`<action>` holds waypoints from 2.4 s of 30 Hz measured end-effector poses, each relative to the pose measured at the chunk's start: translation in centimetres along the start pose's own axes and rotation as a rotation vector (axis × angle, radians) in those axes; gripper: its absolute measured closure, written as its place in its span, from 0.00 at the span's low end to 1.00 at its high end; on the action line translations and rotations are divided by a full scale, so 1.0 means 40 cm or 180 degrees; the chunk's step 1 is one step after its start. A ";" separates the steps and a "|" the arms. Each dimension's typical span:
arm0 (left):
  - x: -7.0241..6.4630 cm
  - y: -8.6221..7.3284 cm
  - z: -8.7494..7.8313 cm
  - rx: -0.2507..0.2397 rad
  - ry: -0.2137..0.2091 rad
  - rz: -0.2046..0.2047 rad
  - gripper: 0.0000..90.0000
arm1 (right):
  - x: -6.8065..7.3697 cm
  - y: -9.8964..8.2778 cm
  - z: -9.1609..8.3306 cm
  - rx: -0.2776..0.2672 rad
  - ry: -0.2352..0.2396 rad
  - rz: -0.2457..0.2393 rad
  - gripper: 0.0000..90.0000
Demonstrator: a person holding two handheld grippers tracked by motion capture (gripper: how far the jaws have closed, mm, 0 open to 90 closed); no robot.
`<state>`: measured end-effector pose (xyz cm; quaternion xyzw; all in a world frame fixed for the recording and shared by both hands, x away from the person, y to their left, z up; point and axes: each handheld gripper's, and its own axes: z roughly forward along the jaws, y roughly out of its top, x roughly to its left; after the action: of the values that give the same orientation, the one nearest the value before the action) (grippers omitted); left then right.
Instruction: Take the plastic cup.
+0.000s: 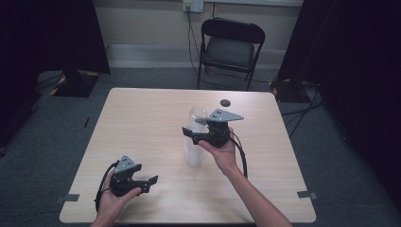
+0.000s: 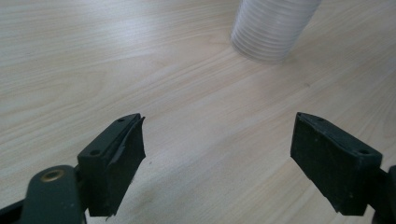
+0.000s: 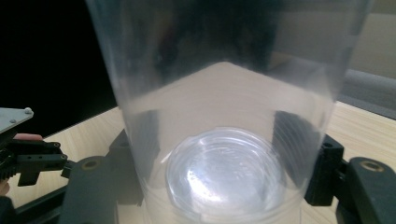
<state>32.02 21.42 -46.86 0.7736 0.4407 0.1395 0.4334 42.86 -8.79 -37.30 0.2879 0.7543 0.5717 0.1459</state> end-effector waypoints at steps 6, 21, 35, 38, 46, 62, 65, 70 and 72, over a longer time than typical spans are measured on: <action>-0.001 0.000 0.000 -0.0007 -0.0007 0.0007 0.19 | -0.001 0.009 -0.004 0.0003 0.0016 0.0021 0.36; -0.003 0.003 0.000 -0.0015 0.0003 0.0021 0.19 | -0.002 0.043 -0.027 -0.0114 0.0013 0.0024 0.36; -0.011 0.003 -0.001 -0.0044 -0.0032 0.0096 0.20 | -0.006 0.081 -0.059 -0.0262 0.0092 0.0084 0.37; -0.010 0.004 -0.002 -0.0061 -0.0029 0.0085 0.20 | -0.008 0.085 -0.065 -0.0276 0.0082 0.0094 0.37; -0.004 0.002 -0.009 -0.0135 -0.0021 0.0024 0.21 | -0.020 0.092 -0.091 -0.0344 0.0088 0.0212 0.37; -0.010 0.005 -0.002 -0.0187 0.0046 0.0133 0.17 | -0.057 0.052 -0.172 -0.0307 -0.0140 0.0398 0.37; -0.017 0.006 0.002 -0.0206 -0.0010 0.0130 0.17 | -0.062 0.038 -0.186 -0.0312 -0.0145 0.0435 0.37; -0.033 0.013 0.005 -0.0316 -0.0105 0.0176 0.18 | -0.065 0.015 -0.207 -0.0276 -0.0135 0.0508 0.37; -0.039 0.015 0.007 -0.0329 -0.0084 0.0214 0.18 | -0.066 0.006 -0.215 -0.0276 -0.0133 0.0539 0.37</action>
<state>31.62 19.89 -46.29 0.7664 0.4009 0.1664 0.4736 40.27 -17.04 -34.75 0.3559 0.6986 0.6079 0.1251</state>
